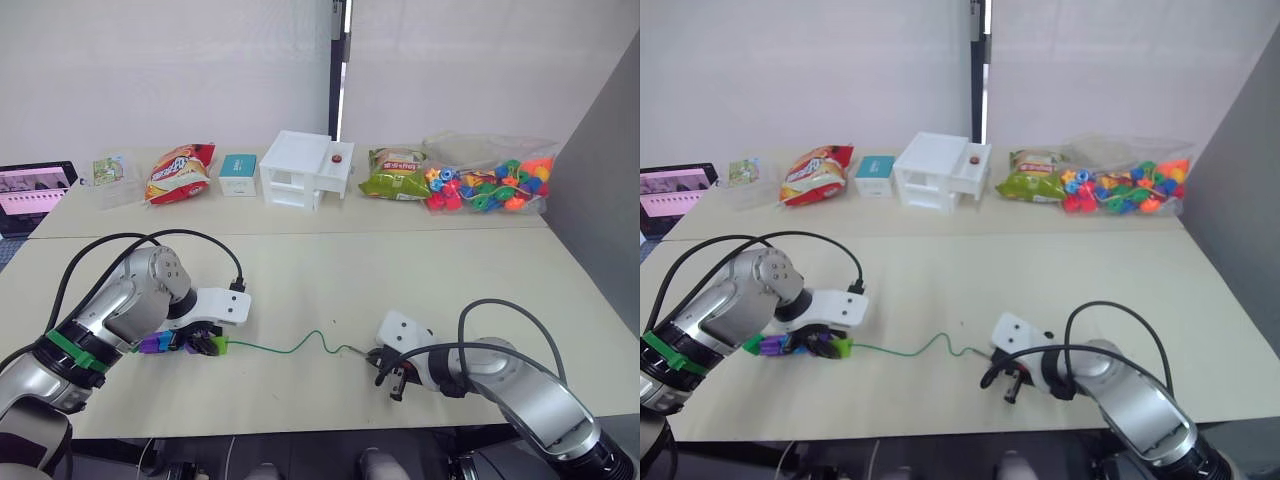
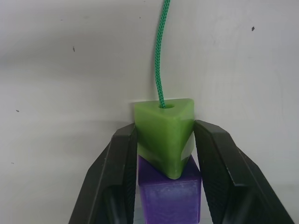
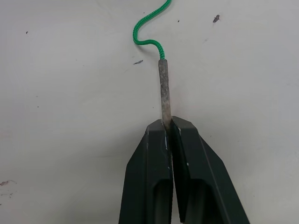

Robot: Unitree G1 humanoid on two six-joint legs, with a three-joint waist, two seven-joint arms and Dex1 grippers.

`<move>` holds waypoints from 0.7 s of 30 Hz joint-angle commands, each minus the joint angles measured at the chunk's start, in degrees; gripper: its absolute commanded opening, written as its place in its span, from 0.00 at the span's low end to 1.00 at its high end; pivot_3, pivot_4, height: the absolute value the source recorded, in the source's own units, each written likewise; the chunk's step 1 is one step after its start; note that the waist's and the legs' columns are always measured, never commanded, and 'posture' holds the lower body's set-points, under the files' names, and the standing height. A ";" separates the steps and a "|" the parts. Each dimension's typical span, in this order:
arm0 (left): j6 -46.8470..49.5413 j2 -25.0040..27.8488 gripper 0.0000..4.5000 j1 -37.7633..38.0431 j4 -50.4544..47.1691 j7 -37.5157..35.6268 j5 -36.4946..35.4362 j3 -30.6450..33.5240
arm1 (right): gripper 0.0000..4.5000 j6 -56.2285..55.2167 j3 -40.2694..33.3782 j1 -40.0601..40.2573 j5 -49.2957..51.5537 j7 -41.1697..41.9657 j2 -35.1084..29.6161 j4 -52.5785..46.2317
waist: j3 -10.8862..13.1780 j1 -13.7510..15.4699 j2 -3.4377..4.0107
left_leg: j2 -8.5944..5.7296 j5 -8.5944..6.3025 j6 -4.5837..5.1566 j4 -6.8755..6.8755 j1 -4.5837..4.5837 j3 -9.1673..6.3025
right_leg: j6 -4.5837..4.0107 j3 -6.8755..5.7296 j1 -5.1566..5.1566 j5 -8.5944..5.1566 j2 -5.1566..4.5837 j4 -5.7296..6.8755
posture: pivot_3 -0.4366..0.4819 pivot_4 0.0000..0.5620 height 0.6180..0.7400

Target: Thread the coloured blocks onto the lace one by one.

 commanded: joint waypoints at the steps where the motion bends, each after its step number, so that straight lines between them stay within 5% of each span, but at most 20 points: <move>1: -0.17 0.14 0.29 2.26 2.16 -1.71 0.11 -2.90 | 0.00 -0.82 -2.79 1.87 -0.41 -0.08 -2.81 -0.58 | -0.01 0.06 0.01 | 0.00 0.00 0.00 0.00 0.00 0.00 | 0.00 0.00 0.01 0.00 0.00 0.00 | 0.48 0.27 1.00; 13: -3.92 1.91 0.29 4.61 5.60 -0.92 2.19 -0.49 | 0.00 -5.95 -23.60 13.86 -1.51 -1.16 -14.20 7.34 | -0.18 -0.09 0.06 | 0.02 -0.02 0.03 -0.06 0.12 0.14 | 0.00 0.10 0.33 -0.02 0.01 -0.05 | 0.48 0.27 1.00; 21: -2.39 2.01 0.29 6.92 3.37 -0.77 2.30 1.07 | 0.00 -6.25 -20.88 10.39 -1.24 -0.44 -13.50 7.71 | -0.33 -1.06 0.36 | 0.03 -0.02 0.04 -0.11 0.11 0.16 | -0.01 0.13 0.31 -0.03 0.04 0.01 | 0.48 0.27 1.00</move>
